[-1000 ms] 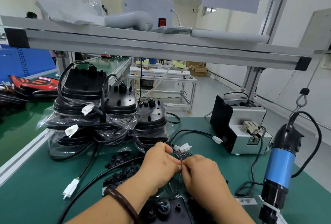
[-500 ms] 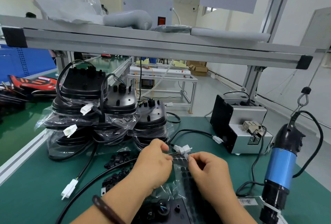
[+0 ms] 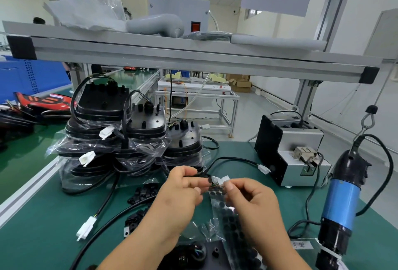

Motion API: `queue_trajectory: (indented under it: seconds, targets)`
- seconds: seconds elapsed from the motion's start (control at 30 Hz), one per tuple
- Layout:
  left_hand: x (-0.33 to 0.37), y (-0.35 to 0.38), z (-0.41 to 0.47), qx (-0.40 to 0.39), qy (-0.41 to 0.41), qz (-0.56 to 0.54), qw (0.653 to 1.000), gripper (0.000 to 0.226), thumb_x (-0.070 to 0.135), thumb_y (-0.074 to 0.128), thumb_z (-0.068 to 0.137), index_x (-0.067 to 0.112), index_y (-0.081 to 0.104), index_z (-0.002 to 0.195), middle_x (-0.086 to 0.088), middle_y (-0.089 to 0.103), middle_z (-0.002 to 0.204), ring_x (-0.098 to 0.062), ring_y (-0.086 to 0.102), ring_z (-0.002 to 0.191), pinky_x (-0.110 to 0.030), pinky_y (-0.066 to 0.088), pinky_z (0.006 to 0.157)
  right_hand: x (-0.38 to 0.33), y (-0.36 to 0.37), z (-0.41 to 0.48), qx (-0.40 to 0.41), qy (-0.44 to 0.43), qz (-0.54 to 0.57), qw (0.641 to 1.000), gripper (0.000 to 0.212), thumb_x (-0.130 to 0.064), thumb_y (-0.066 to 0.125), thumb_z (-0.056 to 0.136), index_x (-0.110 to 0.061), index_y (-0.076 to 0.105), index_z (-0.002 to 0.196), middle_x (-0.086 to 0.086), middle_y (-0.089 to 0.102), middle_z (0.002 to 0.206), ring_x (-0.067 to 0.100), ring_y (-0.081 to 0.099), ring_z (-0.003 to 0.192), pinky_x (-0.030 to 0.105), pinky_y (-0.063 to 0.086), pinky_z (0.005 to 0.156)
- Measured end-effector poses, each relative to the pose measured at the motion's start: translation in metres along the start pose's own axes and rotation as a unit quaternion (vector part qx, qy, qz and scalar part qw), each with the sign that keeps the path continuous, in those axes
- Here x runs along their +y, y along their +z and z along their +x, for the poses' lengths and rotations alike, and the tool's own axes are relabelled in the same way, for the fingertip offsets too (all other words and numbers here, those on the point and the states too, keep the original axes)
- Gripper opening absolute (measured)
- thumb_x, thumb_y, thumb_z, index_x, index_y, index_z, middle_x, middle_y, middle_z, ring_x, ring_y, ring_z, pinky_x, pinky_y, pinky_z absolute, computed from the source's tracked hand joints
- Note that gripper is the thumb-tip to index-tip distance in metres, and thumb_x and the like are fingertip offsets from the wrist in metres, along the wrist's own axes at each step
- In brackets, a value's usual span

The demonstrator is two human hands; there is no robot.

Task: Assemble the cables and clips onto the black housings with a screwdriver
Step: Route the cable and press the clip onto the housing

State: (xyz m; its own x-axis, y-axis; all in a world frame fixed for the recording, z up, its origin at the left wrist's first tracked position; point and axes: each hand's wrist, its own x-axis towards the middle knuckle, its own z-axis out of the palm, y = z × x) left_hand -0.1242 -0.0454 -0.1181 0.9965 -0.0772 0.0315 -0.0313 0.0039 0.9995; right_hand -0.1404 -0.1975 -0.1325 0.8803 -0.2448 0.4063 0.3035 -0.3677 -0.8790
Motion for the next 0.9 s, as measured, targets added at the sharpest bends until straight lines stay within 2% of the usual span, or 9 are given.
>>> queue_trajectory:
  seconds: [0.07, 0.17, 0.27, 0.37, 0.47, 0.7, 0.8, 0.9]
  targets:
    - [-0.001, -0.009, -0.001, -0.024, -0.005, -0.024, 0.999, 0.036, -0.011, 0.041, 0.092, 0.02, 0.052, 0.107, 0.003, 0.073, 0.087, -0.009, 0.068, 0.093, -0.025, 0.053, 0.081, -0.005, 0.002, 0.0, -0.032, 0.054, 0.079, 0.995, 0.017, -0.013, 0.064, 0.09, -0.02, 0.076, 0.081, 0.001, 0.072, 0.076, 0.01, 0.064, 0.066, 0.021, 0.053, 0.062]
    - [-0.004, -0.017, -0.006, -0.054, -0.005, -0.014, 0.998, 0.035, -0.01, 0.039, 0.094, 0.019, 0.051, 0.11, 0.004, 0.073, 0.09, -0.004, 0.068, 0.094, -0.021, 0.052, 0.077, -0.012, 0.007, -0.005, -0.079, 0.07, 0.118, 0.987, 0.017, -0.012, 0.062, 0.091, -0.019, 0.076, 0.085, 0.001, 0.073, 0.081, 0.007, 0.065, 0.069, 0.019, 0.053, 0.065]
    - [-0.004, -0.021, -0.011, -0.062, -0.005, -0.003, 0.998, 0.034, -0.009, 0.04, 0.093, 0.019, 0.05, 0.111, 0.003, 0.073, 0.093, -0.006, 0.067, 0.097, -0.025, 0.051, 0.083, -0.018, 0.007, -0.008, -0.108, 0.053, 0.095, 0.988, 0.013, -0.017, 0.067, 0.088, -0.024, 0.075, 0.082, 0.0, 0.072, 0.079, 0.007, 0.062, 0.067, 0.02, 0.053, 0.066]
    - [0.001, -0.023, -0.018, -0.075, -0.003, 0.003, 0.997, 0.033, -0.008, 0.04, 0.094, 0.02, 0.048, 0.11, 0.004, 0.074, 0.093, -0.011, 0.064, 0.104, -0.03, 0.05, 0.091, -0.025, 0.006, -0.009, -0.122, 0.036, 0.081, 0.989, 0.008, -0.016, 0.071, 0.084, -0.018, 0.072, 0.076, -0.003, 0.066, 0.067, 0.008, 0.056, 0.061, 0.023, 0.05, 0.062]
    - [0.005, -0.026, -0.026, -0.084, 0.002, 0.012, 0.996, 0.034, -0.008, 0.04, 0.093, 0.021, 0.049, 0.11, 0.004, 0.073, 0.095, -0.013, 0.063, 0.108, -0.033, 0.049, 0.096, -0.032, 0.003, -0.011, -0.133, 0.027, 0.061, 0.989, 0.01, -0.016, 0.072, 0.084, -0.016, 0.07, 0.075, -0.007, 0.063, 0.064, 0.006, 0.053, 0.059, 0.022, 0.048, 0.06]
    - [0.013, -0.029, -0.044, -0.084, 0.02, 0.012, 0.996, 0.037, -0.009, 0.043, 0.091, 0.023, 0.051, 0.108, 0.007, 0.072, 0.089, -0.017, 0.058, 0.099, -0.046, 0.043, 0.102, -0.052, -0.005, -0.016, -0.186, -0.01, 0.01, 0.982, 0.011, -0.016, 0.067, 0.089, -0.012, 0.066, 0.079, -0.013, 0.054, 0.058, 0.001, 0.044, 0.054, 0.015, 0.04, 0.056]
    - [0.013, -0.029, -0.053, -0.088, 0.017, -0.005, 0.996, 0.036, -0.009, 0.042, 0.091, 0.021, 0.05, 0.109, 0.003, 0.073, 0.092, -0.018, 0.06, 0.099, -0.044, 0.046, 0.098, -0.056, -0.01, -0.026, -0.187, -0.032, -0.033, 0.981, 0.015, -0.018, 0.062, 0.092, -0.013, 0.062, 0.078, -0.017, 0.048, 0.051, -0.002, 0.039, 0.049, 0.011, 0.035, 0.051]
    - [0.012, -0.026, -0.065, -0.107, 0.014, -0.019, 0.994, 0.037, -0.01, 0.039, 0.093, 0.021, 0.049, 0.109, 0.0, 0.074, 0.098, -0.012, 0.065, 0.104, -0.03, 0.049, 0.084, -0.054, -0.016, -0.039, -0.173, -0.012, -0.018, 0.985, 0.018, -0.018, 0.059, 0.094, -0.015, 0.059, 0.076, -0.017, 0.044, 0.047, 0.0, 0.036, 0.044, 0.01, 0.031, 0.046]
